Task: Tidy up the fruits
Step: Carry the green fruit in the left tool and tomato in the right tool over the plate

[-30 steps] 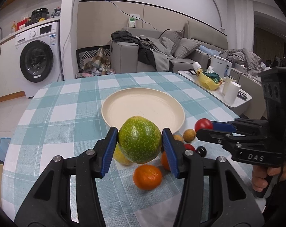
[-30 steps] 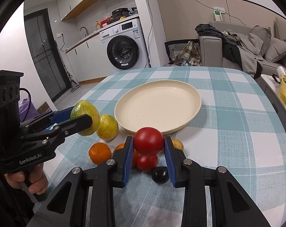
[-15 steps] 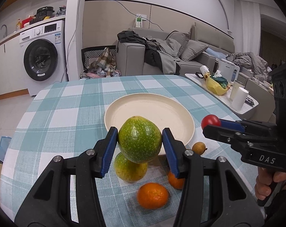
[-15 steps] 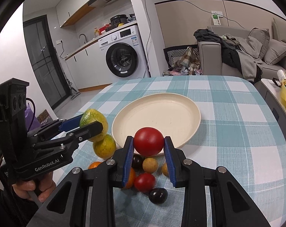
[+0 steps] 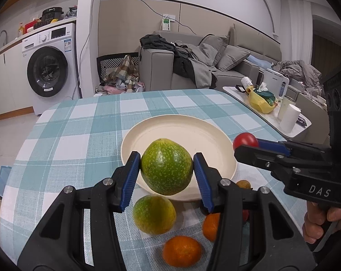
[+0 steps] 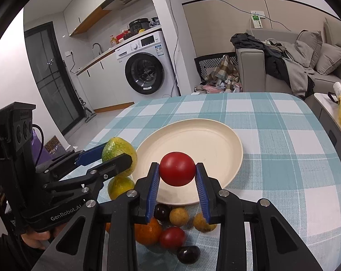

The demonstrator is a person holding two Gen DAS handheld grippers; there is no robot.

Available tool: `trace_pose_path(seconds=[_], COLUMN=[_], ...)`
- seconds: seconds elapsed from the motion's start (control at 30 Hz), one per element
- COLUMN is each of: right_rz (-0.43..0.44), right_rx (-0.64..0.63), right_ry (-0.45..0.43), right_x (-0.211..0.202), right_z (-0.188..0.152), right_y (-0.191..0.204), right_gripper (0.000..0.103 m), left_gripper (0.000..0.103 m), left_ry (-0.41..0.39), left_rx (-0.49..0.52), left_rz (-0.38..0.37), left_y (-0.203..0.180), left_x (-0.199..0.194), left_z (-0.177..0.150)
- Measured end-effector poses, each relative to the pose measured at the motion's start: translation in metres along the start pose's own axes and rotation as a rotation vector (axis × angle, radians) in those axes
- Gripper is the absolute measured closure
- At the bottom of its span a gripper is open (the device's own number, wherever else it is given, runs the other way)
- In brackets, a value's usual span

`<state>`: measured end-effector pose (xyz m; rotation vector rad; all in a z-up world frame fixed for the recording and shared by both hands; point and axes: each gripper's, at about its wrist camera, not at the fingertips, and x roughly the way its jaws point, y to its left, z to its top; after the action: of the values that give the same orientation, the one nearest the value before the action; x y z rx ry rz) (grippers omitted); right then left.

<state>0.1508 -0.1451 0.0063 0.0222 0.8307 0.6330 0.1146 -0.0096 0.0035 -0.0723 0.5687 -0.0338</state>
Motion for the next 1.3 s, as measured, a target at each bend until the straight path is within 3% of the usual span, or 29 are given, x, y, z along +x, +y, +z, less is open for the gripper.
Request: trace_pose_path(seconds=[0.33, 1.3], right_rz=[-0.012, -0.035], right_rx=[0.043, 0.037], right_ry=[0.068, 0.114], right_x=[0.019, 0.038], right_z=[-0.006, -0.013], right_y=[-0.016, -0.02], right_gripper=[0.07, 0.07], left_gripper=[0.057, 0.057], left_ry=[0.041, 0.101], left_rx=[0.009, 0.04], left_rz=[-0.003, -0.011], left_y=[-0.005, -0.017], left_x=[0.026, 0.062], left_z=[0.001, -0.008])
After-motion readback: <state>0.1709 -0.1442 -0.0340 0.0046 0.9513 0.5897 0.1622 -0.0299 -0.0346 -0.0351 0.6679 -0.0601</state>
